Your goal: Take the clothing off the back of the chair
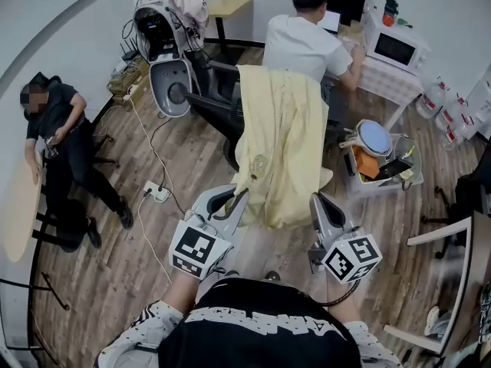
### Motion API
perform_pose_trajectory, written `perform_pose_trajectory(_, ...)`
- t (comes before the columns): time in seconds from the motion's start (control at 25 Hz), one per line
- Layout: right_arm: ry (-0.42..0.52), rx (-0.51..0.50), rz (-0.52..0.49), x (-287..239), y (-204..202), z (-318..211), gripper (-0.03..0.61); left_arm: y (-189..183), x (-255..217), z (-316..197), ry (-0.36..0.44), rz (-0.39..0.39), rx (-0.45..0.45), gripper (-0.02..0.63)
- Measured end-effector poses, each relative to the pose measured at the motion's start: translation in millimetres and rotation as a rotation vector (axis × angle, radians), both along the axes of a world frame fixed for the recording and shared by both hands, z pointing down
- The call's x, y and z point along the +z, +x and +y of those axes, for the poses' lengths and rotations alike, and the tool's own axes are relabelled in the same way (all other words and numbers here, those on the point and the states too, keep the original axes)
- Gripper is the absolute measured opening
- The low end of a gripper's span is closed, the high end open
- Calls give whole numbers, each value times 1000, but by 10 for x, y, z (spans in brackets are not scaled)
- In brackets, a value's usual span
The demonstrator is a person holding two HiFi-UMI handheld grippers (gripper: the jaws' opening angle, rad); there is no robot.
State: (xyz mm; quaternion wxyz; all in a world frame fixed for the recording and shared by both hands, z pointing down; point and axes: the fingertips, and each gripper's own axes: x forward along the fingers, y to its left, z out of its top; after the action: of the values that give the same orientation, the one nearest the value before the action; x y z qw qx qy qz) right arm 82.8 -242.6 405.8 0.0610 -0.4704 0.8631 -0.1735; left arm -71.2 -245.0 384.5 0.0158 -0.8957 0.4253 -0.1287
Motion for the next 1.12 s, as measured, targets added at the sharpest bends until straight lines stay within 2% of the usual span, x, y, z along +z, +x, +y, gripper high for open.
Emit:
perform_pose_trajectory(0.36, -2, 72, -12, -39, -137, 90, 17, -88, -52, 28, -6, 12, 78, 25)
perform_pose_trajectory(0.52, -13, 89, -14, -2, -279, 149, 18, -203, -31, 56, -6, 4, 96, 25)
perform_pose_trajectory(1.12, -21, 143, 11, -13, -422, 328, 17, -281, -4, 154, -16, 11, 167, 25)
